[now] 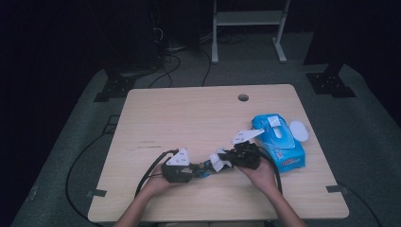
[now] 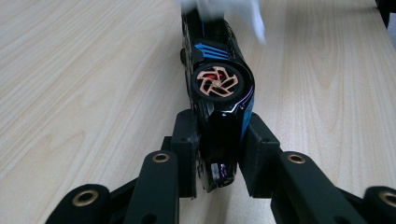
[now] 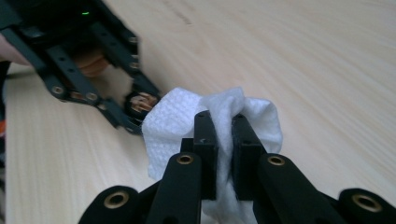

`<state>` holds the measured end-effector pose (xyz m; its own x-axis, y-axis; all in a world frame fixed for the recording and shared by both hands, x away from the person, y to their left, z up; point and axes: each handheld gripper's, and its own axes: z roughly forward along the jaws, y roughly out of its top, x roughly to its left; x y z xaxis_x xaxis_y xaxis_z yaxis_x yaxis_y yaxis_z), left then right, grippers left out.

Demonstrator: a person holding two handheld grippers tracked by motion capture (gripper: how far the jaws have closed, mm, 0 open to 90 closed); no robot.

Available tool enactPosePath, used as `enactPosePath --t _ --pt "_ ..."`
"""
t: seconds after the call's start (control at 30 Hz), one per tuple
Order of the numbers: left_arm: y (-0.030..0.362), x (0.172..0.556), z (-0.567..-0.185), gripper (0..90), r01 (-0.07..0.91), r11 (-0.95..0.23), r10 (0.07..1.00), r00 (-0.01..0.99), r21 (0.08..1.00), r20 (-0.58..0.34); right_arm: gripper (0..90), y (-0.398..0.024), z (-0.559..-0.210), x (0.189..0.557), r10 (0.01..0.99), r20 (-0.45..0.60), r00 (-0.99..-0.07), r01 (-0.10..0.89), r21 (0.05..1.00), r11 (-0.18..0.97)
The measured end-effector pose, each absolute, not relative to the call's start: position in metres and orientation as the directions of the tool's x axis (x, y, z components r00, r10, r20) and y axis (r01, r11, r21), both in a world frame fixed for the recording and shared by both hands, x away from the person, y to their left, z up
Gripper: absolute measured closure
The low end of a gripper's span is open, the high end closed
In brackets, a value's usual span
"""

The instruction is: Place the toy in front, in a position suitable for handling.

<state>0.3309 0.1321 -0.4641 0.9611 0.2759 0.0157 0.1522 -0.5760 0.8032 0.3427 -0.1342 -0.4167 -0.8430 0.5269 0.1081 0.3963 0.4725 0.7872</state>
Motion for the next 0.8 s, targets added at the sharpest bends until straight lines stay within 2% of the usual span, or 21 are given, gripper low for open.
enactPosePath --t 0.07,0.23,0.33,0.43,0.63,0.8 --pt "0.132 0.331 -0.464 70.0 0.151 -0.577 0.277 0.961 0.803 0.018 82.5 -0.116 -0.417 0.341 0.495 0.094 -0.864 0.374 0.778 0.505" --pt "0.132 0.331 -0.464 70.0 0.155 -0.573 0.276 0.961 0.805 0.012 82.5 -0.082 -0.416 0.338 0.401 0.156 -0.903 0.360 0.784 0.506" --pt "0.133 0.331 -0.464 70.0 0.152 -0.575 0.275 0.961 0.804 0.015 82.5 -0.074 -0.417 0.335 0.393 0.117 -0.912 0.330 0.778 0.535" --pt "0.133 0.331 -0.464 70.0 0.149 -0.574 0.274 0.961 0.805 0.018 82.6 -0.089 -0.416 0.340 0.430 0.115 -0.895 0.351 0.776 0.523" --pt "0.133 0.332 -0.464 70.0 0.144 -0.580 0.273 0.962 0.802 0.025 82.5 -0.144 -0.414 0.345 0.545 0.070 -0.835 0.393 0.771 0.501" --pt "0.133 0.332 -0.465 70.0 0.154 -0.570 0.282 0.959 0.807 0.016 82.5 -0.170 -0.417 0.345 0.584 0.120 -0.803 0.443 0.777 0.448"
